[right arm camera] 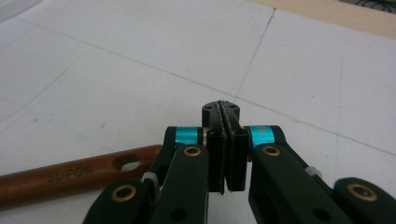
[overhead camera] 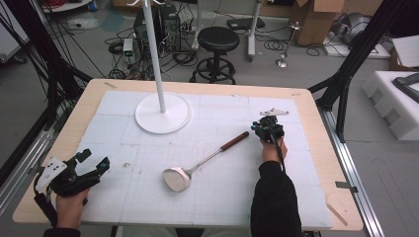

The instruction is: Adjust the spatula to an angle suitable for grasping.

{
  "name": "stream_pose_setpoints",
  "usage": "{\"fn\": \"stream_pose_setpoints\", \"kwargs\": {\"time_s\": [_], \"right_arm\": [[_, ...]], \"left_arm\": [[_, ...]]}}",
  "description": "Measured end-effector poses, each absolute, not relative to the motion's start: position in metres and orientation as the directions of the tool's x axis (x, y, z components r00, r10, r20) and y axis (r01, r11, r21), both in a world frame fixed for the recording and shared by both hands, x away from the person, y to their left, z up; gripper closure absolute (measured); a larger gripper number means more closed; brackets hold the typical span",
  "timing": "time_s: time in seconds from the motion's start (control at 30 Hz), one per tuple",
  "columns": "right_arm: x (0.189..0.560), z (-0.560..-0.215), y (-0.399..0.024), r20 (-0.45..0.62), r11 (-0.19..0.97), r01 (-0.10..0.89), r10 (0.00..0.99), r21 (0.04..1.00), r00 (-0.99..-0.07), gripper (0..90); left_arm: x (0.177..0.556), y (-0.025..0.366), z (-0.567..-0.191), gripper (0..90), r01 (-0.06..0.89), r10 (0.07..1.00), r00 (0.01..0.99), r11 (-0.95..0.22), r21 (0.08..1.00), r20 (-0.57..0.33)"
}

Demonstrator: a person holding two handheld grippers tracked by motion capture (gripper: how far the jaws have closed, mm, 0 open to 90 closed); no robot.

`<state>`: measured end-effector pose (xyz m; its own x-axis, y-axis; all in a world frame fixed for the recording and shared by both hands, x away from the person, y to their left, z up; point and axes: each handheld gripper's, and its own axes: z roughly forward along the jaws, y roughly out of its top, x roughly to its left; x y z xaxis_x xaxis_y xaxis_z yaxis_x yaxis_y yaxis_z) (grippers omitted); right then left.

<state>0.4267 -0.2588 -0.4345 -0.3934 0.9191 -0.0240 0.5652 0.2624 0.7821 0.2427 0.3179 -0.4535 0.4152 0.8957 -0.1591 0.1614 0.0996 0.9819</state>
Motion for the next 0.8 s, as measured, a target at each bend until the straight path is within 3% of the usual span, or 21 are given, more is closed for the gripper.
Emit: {"fn": "stream_pose_setpoints", "kwargs": {"time_s": [0.33,0.57,0.8], "right_arm": [[0.433,-0.448,-0.245,0.036,0.318,0.581,0.856,0.749,-0.515,90.0],[0.421,-0.449,-0.251,0.116,0.25,0.614,0.863,0.748,-0.492,90.0],[0.41,-0.45,-0.249,0.13,0.245,0.613,0.856,0.751,-0.5,90.0]], "left_arm": [[0.243,0.319,-0.454,19.0,0.165,0.892,0.421,0.103,0.981,-0.165],[0.243,0.319,-0.454,19.0,0.168,0.892,0.42,0.105,0.98,-0.168],[0.243,0.319,-0.453,19.1,0.169,0.893,0.416,0.108,0.98,-0.171]]}}
